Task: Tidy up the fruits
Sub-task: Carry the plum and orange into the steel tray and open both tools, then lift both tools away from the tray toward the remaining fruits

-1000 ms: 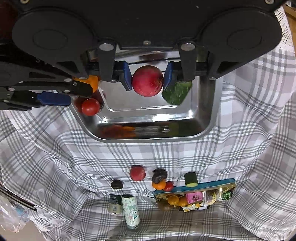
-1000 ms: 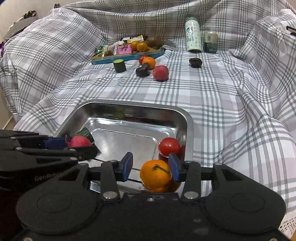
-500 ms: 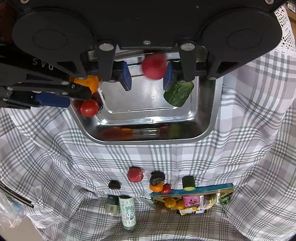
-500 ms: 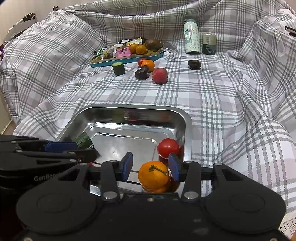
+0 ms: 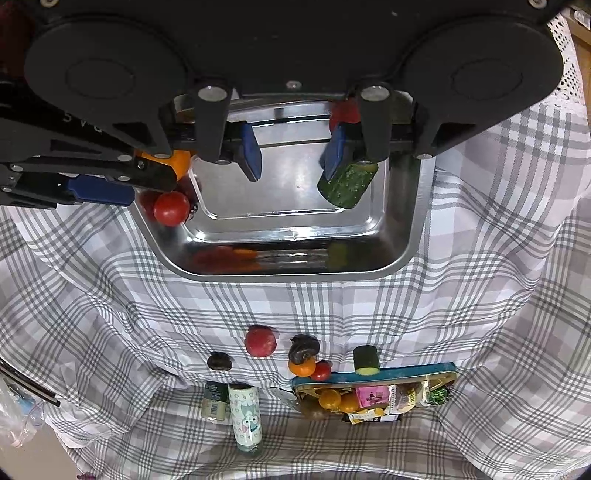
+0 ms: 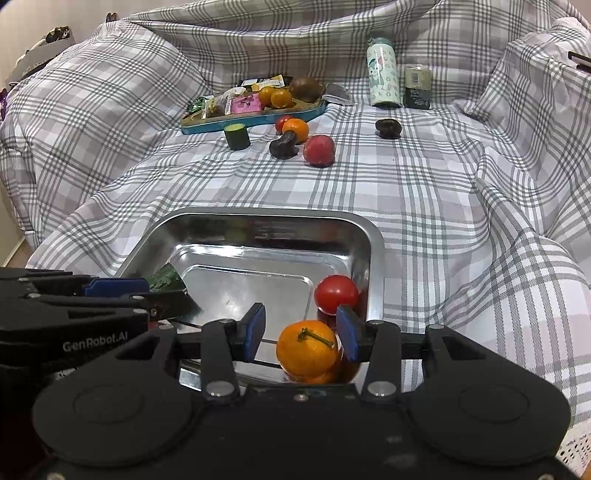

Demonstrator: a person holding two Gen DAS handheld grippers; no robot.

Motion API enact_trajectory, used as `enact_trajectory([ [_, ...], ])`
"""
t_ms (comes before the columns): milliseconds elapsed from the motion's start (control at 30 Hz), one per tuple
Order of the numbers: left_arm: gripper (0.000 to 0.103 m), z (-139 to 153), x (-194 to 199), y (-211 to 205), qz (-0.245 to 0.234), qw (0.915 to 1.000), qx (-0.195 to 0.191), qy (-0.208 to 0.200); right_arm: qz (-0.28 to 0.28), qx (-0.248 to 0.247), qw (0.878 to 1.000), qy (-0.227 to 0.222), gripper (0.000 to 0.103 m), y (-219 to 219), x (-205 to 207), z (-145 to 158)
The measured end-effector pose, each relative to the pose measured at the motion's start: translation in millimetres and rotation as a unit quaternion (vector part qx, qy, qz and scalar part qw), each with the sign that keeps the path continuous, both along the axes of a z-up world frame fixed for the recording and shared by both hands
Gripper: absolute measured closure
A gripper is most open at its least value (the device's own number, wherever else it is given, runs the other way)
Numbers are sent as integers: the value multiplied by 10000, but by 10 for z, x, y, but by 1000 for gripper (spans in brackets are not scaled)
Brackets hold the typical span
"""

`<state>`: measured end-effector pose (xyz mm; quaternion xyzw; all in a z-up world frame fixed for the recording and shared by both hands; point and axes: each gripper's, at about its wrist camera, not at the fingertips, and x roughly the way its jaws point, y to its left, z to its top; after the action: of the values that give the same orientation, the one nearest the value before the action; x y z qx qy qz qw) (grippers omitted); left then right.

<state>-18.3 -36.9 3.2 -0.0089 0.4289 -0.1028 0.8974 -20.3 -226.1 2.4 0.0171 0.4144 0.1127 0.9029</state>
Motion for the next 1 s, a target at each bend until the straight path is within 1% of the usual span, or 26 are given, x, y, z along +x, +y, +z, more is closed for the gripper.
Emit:
enact_trajectory([
  [167, 55, 15, 15, 28, 75, 10000, -31, -34, -13, 6, 10000, -38, 58, -3, 31, -4],
  [367, 55, 39, 72, 70, 142, 9999, -26, -95, -29, -30, 9998, -213, 58, -11, 134, 25],
  [567, 55, 123, 185, 111, 206, 9993, 38, -317, -58, -160, 9986, -496, 58, -7, 351, 67],
  [767, 55, 223, 405, 134, 245, 9977, 150, -616, -147, -233, 9969, -741, 58, -1, 650, 89],
  [900, 55, 264, 606, 155, 292, 9961, 208, -808, -209, -231, 9965, -780, 58, -22, 872, 75],
  [1000, 55, 272, 787, 176, 348, 9956, 174, -855, -241, -248, 9960, -820, 58, -13, 1016, 77],
])
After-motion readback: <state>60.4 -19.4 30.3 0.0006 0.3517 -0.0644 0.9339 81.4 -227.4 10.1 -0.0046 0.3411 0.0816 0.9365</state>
